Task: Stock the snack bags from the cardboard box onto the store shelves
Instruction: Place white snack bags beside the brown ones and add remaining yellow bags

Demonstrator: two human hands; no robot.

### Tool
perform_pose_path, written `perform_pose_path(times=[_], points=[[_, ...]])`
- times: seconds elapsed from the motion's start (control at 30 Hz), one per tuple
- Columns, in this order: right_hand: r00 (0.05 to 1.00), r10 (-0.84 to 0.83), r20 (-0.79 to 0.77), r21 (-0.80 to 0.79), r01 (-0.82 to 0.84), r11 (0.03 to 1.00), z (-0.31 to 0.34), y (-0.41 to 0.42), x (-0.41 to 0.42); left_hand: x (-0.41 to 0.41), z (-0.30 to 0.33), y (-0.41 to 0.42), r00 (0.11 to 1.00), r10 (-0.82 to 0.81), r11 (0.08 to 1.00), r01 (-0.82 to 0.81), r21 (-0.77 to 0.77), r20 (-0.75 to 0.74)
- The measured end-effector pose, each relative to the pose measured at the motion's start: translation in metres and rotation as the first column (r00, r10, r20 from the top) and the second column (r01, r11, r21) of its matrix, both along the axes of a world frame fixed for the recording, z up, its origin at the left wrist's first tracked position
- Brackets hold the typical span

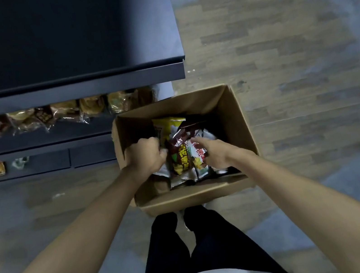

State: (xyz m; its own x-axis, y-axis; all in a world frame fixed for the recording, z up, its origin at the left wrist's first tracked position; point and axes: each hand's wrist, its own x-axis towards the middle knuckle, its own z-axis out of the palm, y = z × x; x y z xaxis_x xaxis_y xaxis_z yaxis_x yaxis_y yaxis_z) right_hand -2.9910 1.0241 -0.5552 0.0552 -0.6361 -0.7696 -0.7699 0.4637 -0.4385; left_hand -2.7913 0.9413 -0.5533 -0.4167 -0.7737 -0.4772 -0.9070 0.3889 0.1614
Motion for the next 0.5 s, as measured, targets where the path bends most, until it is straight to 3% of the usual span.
perform_pose_path(times=[0.1,0.3,0.43,0.5], points=[[1.000,0.012,0.024,0.041,-0.013,0.999,-0.007,-0.006,-0.002,-0.003,-0.001,0.004,1.000,0.006,0.998,-0.006,0.061,-0.001],[0.995,-0.043,-0.086,-0.036,0.040,0.999,-0.025,-0.009,-0.008,-0.019,-0.017,0.023,0.992,0.071,0.986,-0.054,0.156,-0.108],[0.974,-0.171,-0.149,-0.179,0.143,0.973,-0.041,-0.012,-0.012,-0.039,-0.035,0.041,0.986,0.095,0.983,-0.071,0.170,-0.137],[0.968,-0.154,-0.200,-0.296,0.090,0.951,-0.047,-0.020,-0.015,-0.045,-0.046,0.048,0.994,0.078,0.982,-0.064,0.176,-0.076]])
